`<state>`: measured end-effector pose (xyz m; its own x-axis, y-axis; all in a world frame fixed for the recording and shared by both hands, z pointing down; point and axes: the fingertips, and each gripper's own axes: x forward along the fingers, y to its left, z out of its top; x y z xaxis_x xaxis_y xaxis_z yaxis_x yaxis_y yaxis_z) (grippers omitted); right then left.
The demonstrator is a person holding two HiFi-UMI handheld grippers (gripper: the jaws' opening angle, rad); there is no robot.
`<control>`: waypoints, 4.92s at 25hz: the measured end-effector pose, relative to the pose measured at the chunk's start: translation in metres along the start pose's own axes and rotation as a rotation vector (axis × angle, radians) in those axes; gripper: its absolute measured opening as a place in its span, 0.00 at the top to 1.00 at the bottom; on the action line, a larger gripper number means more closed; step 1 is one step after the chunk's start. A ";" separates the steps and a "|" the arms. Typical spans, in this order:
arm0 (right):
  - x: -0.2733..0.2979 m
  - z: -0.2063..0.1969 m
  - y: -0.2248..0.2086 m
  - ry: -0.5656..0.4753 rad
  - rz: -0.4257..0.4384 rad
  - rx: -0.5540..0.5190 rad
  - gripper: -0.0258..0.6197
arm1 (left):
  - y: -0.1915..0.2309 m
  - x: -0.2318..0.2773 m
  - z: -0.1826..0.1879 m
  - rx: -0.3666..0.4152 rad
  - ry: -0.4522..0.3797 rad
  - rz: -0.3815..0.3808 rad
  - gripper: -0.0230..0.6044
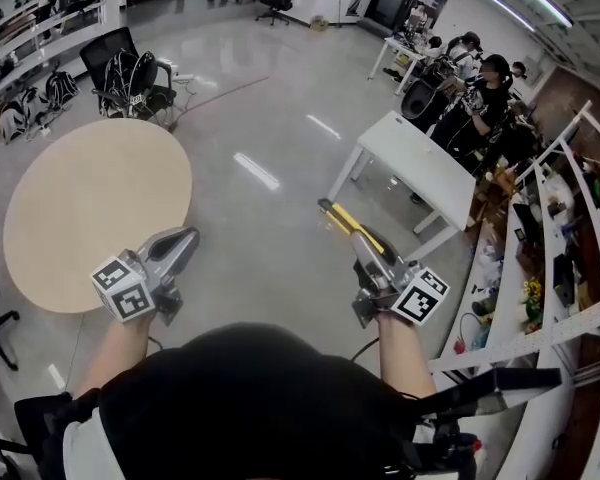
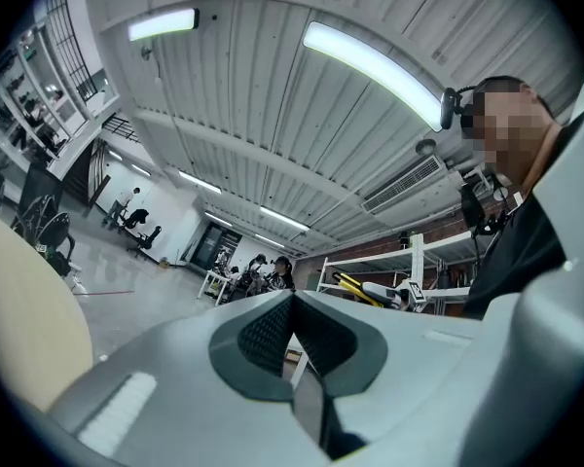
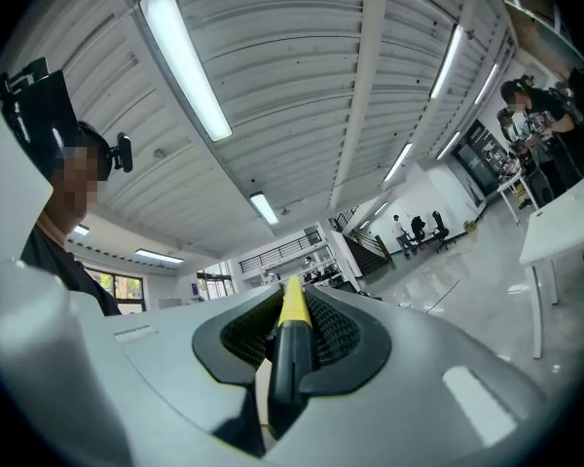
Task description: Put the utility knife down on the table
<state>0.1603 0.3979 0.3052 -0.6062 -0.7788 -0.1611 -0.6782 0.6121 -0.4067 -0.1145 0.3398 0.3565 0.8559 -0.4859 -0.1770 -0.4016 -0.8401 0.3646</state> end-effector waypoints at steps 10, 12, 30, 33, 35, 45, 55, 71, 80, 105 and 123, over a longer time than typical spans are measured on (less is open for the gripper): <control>0.060 0.021 -0.130 0.022 0.074 0.034 0.83 | 0.074 0.094 -0.011 0.011 -0.003 0.075 0.96; 0.070 0.035 -0.166 0.030 0.093 0.040 0.83 | 0.085 0.127 -0.009 0.012 -0.022 0.100 0.96; 0.147 0.112 -0.381 0.057 0.165 0.095 0.83 | 0.175 0.333 -0.005 0.007 -0.016 0.149 0.96; 0.192 0.111 -0.390 0.070 0.169 0.076 0.82 | 0.215 0.340 0.006 0.008 -0.028 0.133 0.96; 0.226 0.114 -0.393 0.076 0.171 0.049 0.82 | 0.248 0.345 0.019 0.014 -0.040 0.118 0.96; 0.388 0.124 -0.413 0.080 0.157 -0.012 0.83 | 0.404 0.349 0.081 0.018 -0.056 0.077 0.96; 0.507 0.097 -0.445 0.168 0.244 0.038 0.83 | 0.496 0.314 0.099 -0.021 -0.099 0.243 0.96; 0.694 0.090 -0.520 0.335 0.670 0.157 0.83 | 0.556 0.288 0.143 0.098 -0.253 0.773 0.96; 0.747 0.051 -0.442 0.388 0.823 0.177 0.83 | 0.526 0.207 0.166 0.156 -0.313 0.915 0.96; 0.889 -0.057 -0.114 0.483 1.235 0.061 0.83 | 0.448 -0.108 0.233 0.351 -0.370 1.317 0.96; 1.211 -0.475 0.053 0.907 1.411 0.214 0.83 | 0.752 -0.344 0.184 0.014 -0.382 1.592 0.96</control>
<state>-0.8075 -0.4475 0.5154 -0.7238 0.6897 0.0211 0.5793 0.6240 -0.5245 -0.7713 -0.1692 0.5229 -0.5241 -0.8394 0.1437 -0.7527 0.5356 0.3829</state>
